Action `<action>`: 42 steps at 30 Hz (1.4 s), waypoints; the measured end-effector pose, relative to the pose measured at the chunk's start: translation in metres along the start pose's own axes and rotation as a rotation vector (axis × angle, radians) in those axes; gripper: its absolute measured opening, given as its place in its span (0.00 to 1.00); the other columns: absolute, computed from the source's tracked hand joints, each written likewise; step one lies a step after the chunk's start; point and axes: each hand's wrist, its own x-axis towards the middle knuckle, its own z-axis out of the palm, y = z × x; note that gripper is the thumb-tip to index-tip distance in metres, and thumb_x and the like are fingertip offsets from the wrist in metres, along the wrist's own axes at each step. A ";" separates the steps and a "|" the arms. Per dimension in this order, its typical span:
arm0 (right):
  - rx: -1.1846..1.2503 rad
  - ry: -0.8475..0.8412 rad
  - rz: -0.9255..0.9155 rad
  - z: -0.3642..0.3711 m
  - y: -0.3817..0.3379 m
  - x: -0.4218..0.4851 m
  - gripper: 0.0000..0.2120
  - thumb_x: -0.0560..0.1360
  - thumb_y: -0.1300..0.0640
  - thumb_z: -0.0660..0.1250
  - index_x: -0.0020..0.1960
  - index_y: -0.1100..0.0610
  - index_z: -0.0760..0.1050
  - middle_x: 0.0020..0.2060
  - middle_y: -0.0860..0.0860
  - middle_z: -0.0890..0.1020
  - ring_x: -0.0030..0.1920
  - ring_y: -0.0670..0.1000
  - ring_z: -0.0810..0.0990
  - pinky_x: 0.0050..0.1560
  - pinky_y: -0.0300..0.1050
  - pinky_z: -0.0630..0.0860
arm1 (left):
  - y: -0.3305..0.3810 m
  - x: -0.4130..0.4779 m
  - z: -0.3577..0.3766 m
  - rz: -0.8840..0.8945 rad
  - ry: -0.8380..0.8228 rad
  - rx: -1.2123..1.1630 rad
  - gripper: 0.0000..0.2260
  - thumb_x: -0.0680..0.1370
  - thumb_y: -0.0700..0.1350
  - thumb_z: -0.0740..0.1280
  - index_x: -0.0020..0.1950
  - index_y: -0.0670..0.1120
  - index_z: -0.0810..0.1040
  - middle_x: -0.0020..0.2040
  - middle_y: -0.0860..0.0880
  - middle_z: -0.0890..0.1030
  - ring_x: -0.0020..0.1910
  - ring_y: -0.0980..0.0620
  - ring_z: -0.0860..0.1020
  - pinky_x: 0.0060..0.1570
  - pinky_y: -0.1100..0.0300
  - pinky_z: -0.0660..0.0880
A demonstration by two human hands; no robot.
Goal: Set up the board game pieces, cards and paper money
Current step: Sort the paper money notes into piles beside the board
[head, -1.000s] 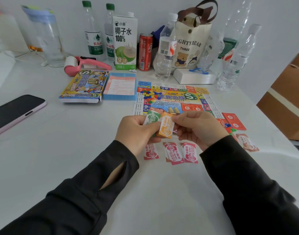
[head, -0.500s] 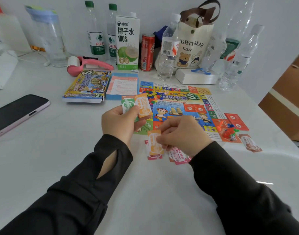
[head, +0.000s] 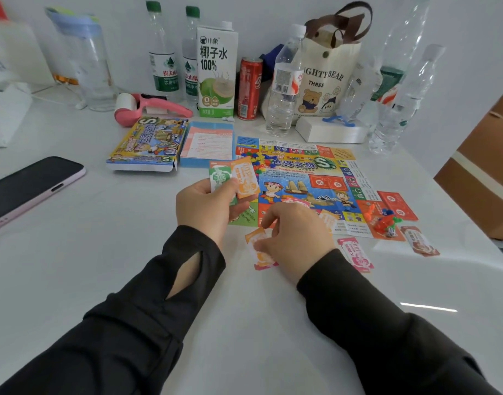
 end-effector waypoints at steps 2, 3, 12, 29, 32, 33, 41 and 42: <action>-0.031 0.002 0.001 0.000 0.001 0.000 0.12 0.71 0.48 0.70 0.50 0.50 0.71 0.42 0.45 0.72 0.44 0.48 0.72 0.42 0.40 0.67 | 0.000 0.000 0.000 -0.009 -0.010 0.002 0.10 0.76 0.39 0.67 0.35 0.48 0.78 0.30 0.55 0.82 0.34 0.51 0.83 0.28 0.67 0.77; -0.057 0.018 0.003 -0.001 0.002 -0.001 0.13 0.71 0.47 0.70 0.50 0.50 0.70 0.42 0.45 0.72 0.44 0.47 0.72 0.42 0.40 0.67 | 0.000 -0.001 0.000 -0.015 -0.017 -0.001 0.09 0.75 0.39 0.67 0.36 0.48 0.79 0.30 0.54 0.82 0.35 0.51 0.83 0.28 0.67 0.77; 0.533 0.433 0.001 -0.024 0.024 -0.003 0.11 0.74 0.51 0.66 0.36 0.55 0.76 0.29 0.50 0.77 0.29 0.45 0.72 0.28 0.29 0.67 | 0.000 -0.017 0.010 -0.050 -0.256 0.161 0.09 0.74 0.38 0.68 0.35 0.48 0.78 0.28 0.55 0.81 0.28 0.55 0.81 0.25 0.67 0.76; 1.311 -0.055 0.184 -0.027 0.038 0.001 0.13 0.75 0.60 0.64 0.33 0.60 0.78 0.28 0.54 0.74 0.25 0.47 0.69 0.23 0.37 0.71 | 0.003 -0.027 0.012 -0.306 -0.465 -0.102 0.03 0.72 0.39 0.67 0.45 0.42 0.79 0.37 0.44 0.84 0.32 0.50 0.83 0.23 0.69 0.75; 1.280 -0.039 0.193 -0.027 0.039 0.001 0.14 0.75 0.60 0.64 0.32 0.59 0.76 0.23 0.51 0.74 0.23 0.46 0.69 0.24 0.36 0.70 | 0.000 -0.026 0.012 -0.230 -0.436 -0.013 0.02 0.73 0.39 0.67 0.43 0.44 0.80 0.37 0.46 0.84 0.33 0.49 0.83 0.24 0.68 0.76; 1.247 -0.025 0.188 -0.027 0.038 0.001 0.13 0.75 0.60 0.64 0.32 0.60 0.76 0.22 0.50 0.73 0.23 0.46 0.68 0.24 0.37 0.70 | -0.001 -0.025 0.012 -0.194 -0.425 0.022 0.02 0.74 0.40 0.68 0.42 0.45 0.80 0.37 0.47 0.84 0.34 0.49 0.83 0.25 0.68 0.76; 0.982 0.090 0.152 -0.026 0.035 -0.001 0.13 0.74 0.57 0.67 0.33 0.61 0.77 0.21 0.51 0.74 0.23 0.50 0.68 0.27 0.41 0.69 | -0.004 -0.025 0.013 -0.018 -0.354 0.177 0.06 0.74 0.41 0.68 0.38 0.49 0.79 0.29 0.56 0.82 0.29 0.55 0.82 0.25 0.69 0.75; 0.961 0.091 0.157 -0.026 0.035 -0.001 0.13 0.74 0.56 0.67 0.33 0.61 0.77 0.21 0.51 0.74 0.23 0.50 0.69 0.27 0.42 0.69 | -0.004 -0.024 0.013 -0.011 -0.333 0.182 0.07 0.74 0.40 0.68 0.37 0.49 0.78 0.28 0.57 0.81 0.28 0.56 0.81 0.24 0.69 0.74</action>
